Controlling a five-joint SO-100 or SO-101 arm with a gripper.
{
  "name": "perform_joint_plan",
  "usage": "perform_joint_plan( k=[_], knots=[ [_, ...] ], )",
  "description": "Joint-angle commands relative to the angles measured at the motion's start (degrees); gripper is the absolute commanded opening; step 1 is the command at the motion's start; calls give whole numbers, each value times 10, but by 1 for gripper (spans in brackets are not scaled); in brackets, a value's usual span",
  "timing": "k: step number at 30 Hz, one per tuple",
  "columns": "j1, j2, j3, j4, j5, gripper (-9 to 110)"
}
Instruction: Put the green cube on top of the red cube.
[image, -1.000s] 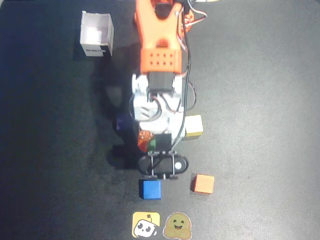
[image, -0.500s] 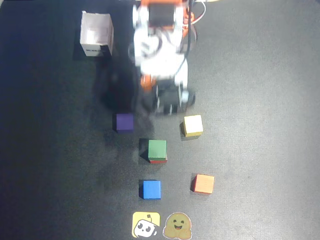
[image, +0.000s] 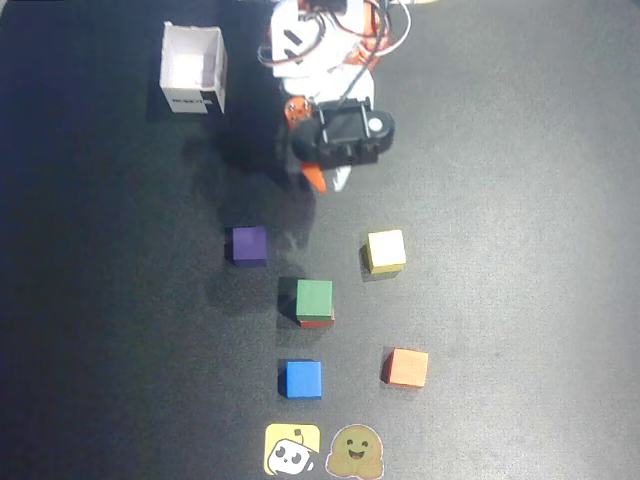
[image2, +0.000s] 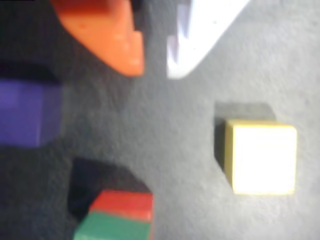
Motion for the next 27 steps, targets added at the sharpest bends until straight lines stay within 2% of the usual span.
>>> perform_joint_plan(
  k=[1,8,13,27],
  knots=[
    [3,26,5,7,-1,2],
    [2,26,30,26,26,0],
    [0,26,30,85,71,0],
    [-2,26,30,85,89,0]
  ],
)
